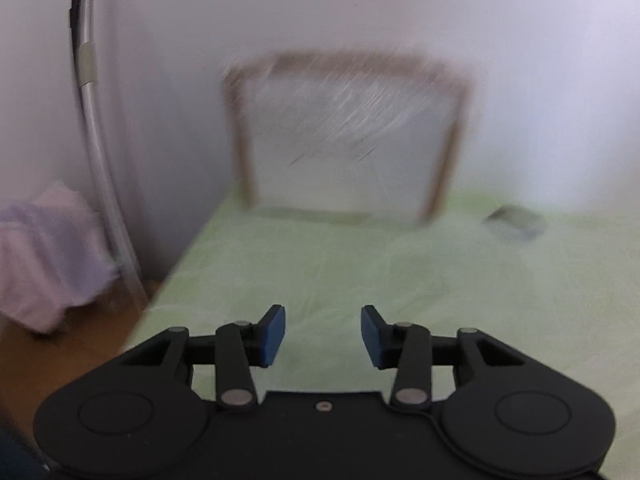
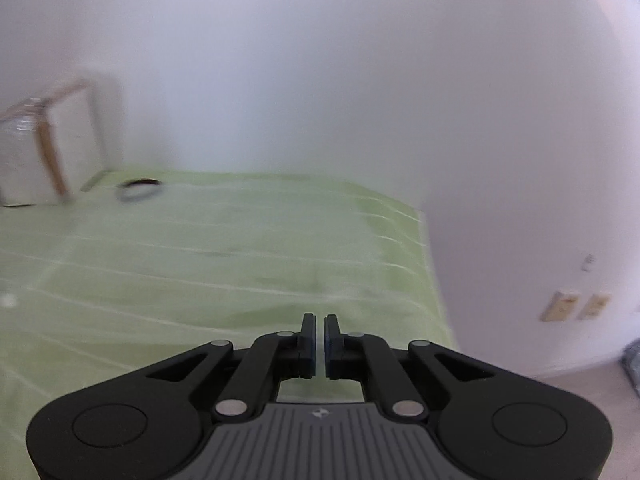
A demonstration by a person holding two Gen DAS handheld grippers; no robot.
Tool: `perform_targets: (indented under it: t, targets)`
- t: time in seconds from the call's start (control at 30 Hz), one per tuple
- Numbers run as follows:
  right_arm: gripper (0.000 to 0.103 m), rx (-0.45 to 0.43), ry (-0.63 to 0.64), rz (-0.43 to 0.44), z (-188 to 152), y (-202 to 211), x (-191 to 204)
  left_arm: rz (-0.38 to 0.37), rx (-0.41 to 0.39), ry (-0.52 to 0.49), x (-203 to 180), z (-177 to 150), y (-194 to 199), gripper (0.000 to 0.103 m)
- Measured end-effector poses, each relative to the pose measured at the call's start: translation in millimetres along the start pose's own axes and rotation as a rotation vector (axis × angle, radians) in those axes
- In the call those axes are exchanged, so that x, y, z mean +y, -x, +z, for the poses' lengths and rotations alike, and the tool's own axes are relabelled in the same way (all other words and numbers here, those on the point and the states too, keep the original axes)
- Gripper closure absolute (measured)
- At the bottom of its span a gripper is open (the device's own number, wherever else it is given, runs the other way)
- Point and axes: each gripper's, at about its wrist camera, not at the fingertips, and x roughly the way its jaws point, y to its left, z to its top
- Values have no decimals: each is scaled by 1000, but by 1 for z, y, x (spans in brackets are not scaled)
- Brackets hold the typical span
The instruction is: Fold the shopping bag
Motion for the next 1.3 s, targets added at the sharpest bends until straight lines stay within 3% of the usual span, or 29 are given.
perform_targets:
  t: [0.1, 0.17, 0.27, 0.33, 0.5, 0.77, 0.9, 1.0, 1.17, 1.3]
  targets:
    - [96, -21, 51, 77, 5, -1, 29, -121, -33, -64, -42, 5, 12, 57]
    - [88, -28, 83, 138, 7, -6, 47, -179, -18, -142, -73, -2, 8, 57]
    - [88, -26, 121, 196, 11, -16, 67, -193, 24, -261, -109, -23, -9, 58]
    - [88, -11, 125, 194, 14, -24, 66, -192, 38, -250, -111, -35, -17, 58]
    - [87, 0, 82, 141, 26, -43, 32, -189, 15, -196, -93, -41, -16, 58]
    - [82, 6, -49, -32, 32, -74, -56, -166, -2, -185, -83, -43, -13, 57]
    - [82, 18, -59, -152, 32, -76, -77, -157, -5, -184, -83, -43, -14, 56]
    - [82, 2, -101, -59, 23, -46, -72, -151, -8, -181, -83, -44, -12, 55]
    - [82, -20, -23, 184, -3, 0, -2, -146, -10, -177, -83, -44, -12, 54]
    - [81, -3, 45, 290, -24, 23, 39, -146, -10, -175, -83, -45, -12, 54]
